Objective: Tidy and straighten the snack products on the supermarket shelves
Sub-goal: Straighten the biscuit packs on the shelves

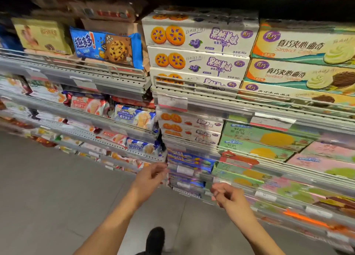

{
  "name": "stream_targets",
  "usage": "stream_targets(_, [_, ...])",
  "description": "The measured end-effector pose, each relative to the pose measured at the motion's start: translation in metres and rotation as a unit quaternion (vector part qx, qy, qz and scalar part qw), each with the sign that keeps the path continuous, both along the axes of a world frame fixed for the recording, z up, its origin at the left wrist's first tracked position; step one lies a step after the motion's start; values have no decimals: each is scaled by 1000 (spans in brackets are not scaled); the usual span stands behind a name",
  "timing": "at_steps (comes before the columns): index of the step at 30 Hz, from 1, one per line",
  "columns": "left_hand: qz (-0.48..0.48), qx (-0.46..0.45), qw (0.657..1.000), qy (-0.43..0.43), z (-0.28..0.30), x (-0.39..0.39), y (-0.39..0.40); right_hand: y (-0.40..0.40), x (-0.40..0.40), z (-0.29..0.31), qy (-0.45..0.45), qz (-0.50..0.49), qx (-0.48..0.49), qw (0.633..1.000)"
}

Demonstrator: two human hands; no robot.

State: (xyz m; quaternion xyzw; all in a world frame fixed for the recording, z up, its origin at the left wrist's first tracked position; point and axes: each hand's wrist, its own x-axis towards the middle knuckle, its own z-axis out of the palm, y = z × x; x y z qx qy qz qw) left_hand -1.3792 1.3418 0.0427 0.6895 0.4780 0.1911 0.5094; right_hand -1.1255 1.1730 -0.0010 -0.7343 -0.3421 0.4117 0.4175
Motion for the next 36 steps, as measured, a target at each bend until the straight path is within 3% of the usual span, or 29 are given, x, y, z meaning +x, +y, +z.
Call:
stream_targets(3, [-3,21,999,27,20,-17,-31,-10,-3,0,-58,48,29,997])
stream_targets(8, [-13,23,997,70,42,-55,-57,-21,-30,5,-63,87,56,993])
stream_targets(14, [-17,52,997,52,41,-92,-43,-22,-70,18,-37,49,58,996])
stream_targets(23, [-71,44,996,-9,27,-191,8,-3,-174,42,-2,-103,65,993])
stream_targets(27, [-62,31,997,-39,20,-243,23,19,-217,54,-49,-84,40,994])
stream_targets(36, [-71,45,996,-5,18,-294,69,69,-259,84,-126,-39,16,991])
